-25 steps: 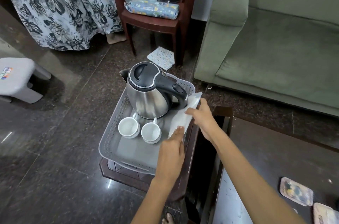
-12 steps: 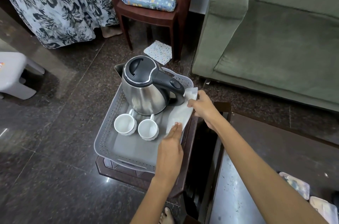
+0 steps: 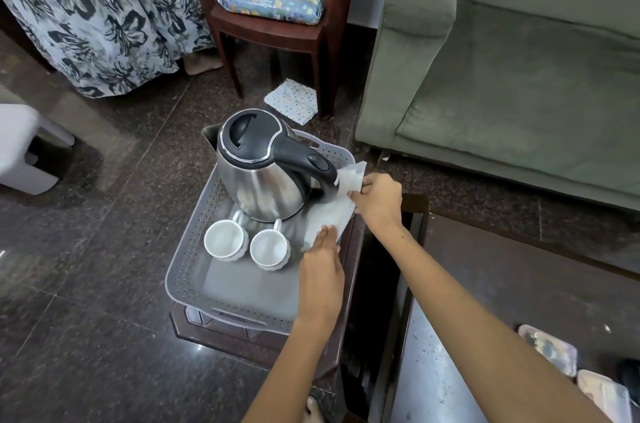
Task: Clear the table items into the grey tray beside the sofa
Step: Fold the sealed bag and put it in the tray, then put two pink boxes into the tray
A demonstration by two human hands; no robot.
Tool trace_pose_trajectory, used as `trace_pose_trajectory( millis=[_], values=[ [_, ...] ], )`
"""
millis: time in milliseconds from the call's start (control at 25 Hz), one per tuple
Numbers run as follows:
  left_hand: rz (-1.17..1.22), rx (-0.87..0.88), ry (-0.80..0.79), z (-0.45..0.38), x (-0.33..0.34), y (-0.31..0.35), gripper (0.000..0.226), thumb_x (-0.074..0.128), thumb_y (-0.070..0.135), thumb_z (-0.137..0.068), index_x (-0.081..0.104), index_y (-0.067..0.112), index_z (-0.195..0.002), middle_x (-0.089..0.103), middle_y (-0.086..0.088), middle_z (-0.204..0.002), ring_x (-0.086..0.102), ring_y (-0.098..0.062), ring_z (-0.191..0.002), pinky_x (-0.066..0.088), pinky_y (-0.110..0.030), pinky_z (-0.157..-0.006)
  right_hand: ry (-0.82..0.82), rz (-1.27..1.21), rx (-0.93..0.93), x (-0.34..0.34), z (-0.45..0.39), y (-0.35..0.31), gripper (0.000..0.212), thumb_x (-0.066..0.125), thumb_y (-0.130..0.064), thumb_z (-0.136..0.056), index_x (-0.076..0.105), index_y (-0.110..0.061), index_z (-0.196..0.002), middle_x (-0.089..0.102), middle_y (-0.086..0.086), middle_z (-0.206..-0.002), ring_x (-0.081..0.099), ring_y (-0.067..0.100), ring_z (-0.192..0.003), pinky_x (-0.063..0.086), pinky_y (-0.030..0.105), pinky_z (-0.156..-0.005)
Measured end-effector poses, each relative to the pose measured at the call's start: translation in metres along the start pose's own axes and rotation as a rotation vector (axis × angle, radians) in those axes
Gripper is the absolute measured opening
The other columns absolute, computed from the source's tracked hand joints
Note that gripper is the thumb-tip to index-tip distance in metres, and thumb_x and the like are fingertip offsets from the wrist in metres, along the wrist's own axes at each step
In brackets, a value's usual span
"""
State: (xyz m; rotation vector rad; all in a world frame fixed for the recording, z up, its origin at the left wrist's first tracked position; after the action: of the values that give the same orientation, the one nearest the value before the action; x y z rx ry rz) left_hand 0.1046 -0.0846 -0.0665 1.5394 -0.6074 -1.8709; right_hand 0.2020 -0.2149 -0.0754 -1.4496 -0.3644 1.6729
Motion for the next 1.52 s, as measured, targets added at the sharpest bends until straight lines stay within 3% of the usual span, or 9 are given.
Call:
trace_pose_trajectory(
  millis=[200, 440, 600, 760, 880, 1000, 1160, 1360, 1520],
  values=[
    [-0.006, 0.016, 0.054, -0.022, -0.006, 0.008, 0.045, 0.036, -0.014, -0.084, 0.054, -0.002, -0.123, 0.064, -0.03, -0.104, 0.059, -0.042, -0.098, 0.042, -0.039, -0.081, 0.088, 0.052, -0.036, -0.001, -0.013, -0.018, 0.016, 0.069, -0.012, -0.082, 0.065, 0.003, -0.087, 0.07, 0.017, -0.079, 0.066, 0.027, -0.076, 0.055, 0.037, -0.075],
    [0.023, 0.057, 0.051, -0.024, 0.0, 0.008, 0.021, 0.043, -0.007, -0.088, 0.056, -0.004, -0.104, 0.063, -0.023, -0.1, 0.057, -0.04, -0.092, 0.039, -0.032, -0.07, 0.08, 0.086, -0.016, 0.003, -0.012, -0.012, 0.014, 0.065, -0.017, -0.085, 0.064, -0.004, -0.089, 0.07, 0.014, -0.088, 0.065, 0.03, -0.084, 0.051, 0.033, -0.07],
    [0.045, 0.081, 0.162, -0.005, -0.009, 0.013, 0.03, 0.052, 0.004, -0.092, 0.057, 0.002, -0.121, 0.06, -0.011, -0.123, 0.053, -0.025, -0.115, 0.035, -0.021, -0.094, 0.114, -0.118, -0.023, -0.011, 0.005, 0.002, 0.019, 0.065, -0.023, -0.086, 0.068, -0.006, -0.091, 0.074, 0.009, -0.081, 0.069, 0.02, -0.079, 0.049, 0.024, -0.07],
    [0.056, 0.194, 0.188, 0.028, -0.004, 0.038, 0.029, 0.052, 0.009, -0.094, 0.058, 0.005, -0.122, 0.059, -0.007, -0.123, 0.051, -0.019, -0.118, 0.036, -0.021, -0.102, 0.108, -0.334, -0.006, -0.038, 0.044, 0.044, 0.015, 0.063, -0.02, -0.086, 0.069, -0.01, -0.096, 0.073, 0.005, -0.079, 0.07, 0.017, -0.076, 0.058, 0.036, -0.077],
    [0.051, 0.276, 0.076, 0.065, 0.034, 0.058, 0.028, 0.052, 0.011, -0.095, 0.058, 0.008, -0.122, 0.059, -0.005, -0.124, 0.051, -0.016, -0.118, 0.036, -0.018, -0.103, 0.145, -0.4, 0.044, -0.077, 0.091, 0.112, 0.01, 0.064, -0.018, -0.086, 0.069, -0.018, -0.094, 0.073, -0.005, -0.076, 0.071, 0.009, -0.075, 0.058, 0.032, -0.075],
    [0.05, 0.319, -0.146, 0.118, 0.102, 0.075, 0.028, 0.053, 0.012, -0.094, 0.059, 0.008, -0.121, 0.059, -0.004, -0.123, 0.052, -0.015, -0.117, 0.03, -0.008, -0.103, 0.246, -0.334, 0.196, -0.125, 0.153, 0.214, 0.011, 0.064, -0.012, -0.086, 0.069, -0.013, -0.095, 0.074, 0.004, -0.08, 0.071, 0.018, -0.079, 0.055, 0.031, -0.075],
    [-0.011, 0.333, -0.409, 0.178, 0.195, 0.088, 0.027, 0.055, 0.01, -0.092, 0.061, 0.009, -0.119, 0.06, -0.005, -0.122, 0.054, -0.019, -0.116, 0.034, -0.019, -0.102, 0.352, -0.074, 0.453, -0.176, 0.226, 0.345, 0.021, 0.063, -0.01, -0.085, 0.064, -0.004, -0.105, 0.07, 0.017, -0.101, 0.067, 0.033, -0.093, 0.053, 0.037, -0.08],
    [-0.067, 0.277, -0.517, 0.209, 0.253, 0.089, 0.027, 0.055, 0.011, -0.091, 0.062, 0.01, -0.117, 0.061, -0.005, -0.12, 0.056, -0.021, -0.113, 0.04, -0.025, -0.098, 0.077, 0.115, 0.507, -0.149, 0.233, 0.394, 0.072, 0.073, -0.035, -0.076, 0.037, -0.008, -0.132, 0.047, 0.014, -0.129, 0.049, 0.033, -0.115, 0.045, 0.041, -0.089],
    [-0.117, 0.285, -0.584, 0.212, 0.274, 0.088, 0.027, 0.055, 0.015, -0.093, 0.061, 0.008, -0.118, 0.061, -0.008, -0.121, 0.056, -0.024, -0.114, 0.043, -0.032, -0.1, -0.003, 0.305, 0.437, -0.136, 0.209, 0.396, 0.062, 0.068, -0.027, -0.081, 0.035, -0.01, -0.13, 0.045, 0.014, -0.126, 0.048, 0.033, -0.114, 0.045, 0.04, -0.088]
  ],
)
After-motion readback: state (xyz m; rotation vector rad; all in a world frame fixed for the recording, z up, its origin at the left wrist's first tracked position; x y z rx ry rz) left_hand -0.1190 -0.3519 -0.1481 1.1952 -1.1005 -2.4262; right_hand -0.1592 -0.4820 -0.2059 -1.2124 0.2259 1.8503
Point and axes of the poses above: each hand's wrist, its own z-axis away from the middle knuckle, its own x-axis out of the palm, y = z × x, the point moved 8 cm from there along -z, towards the middle knuckle
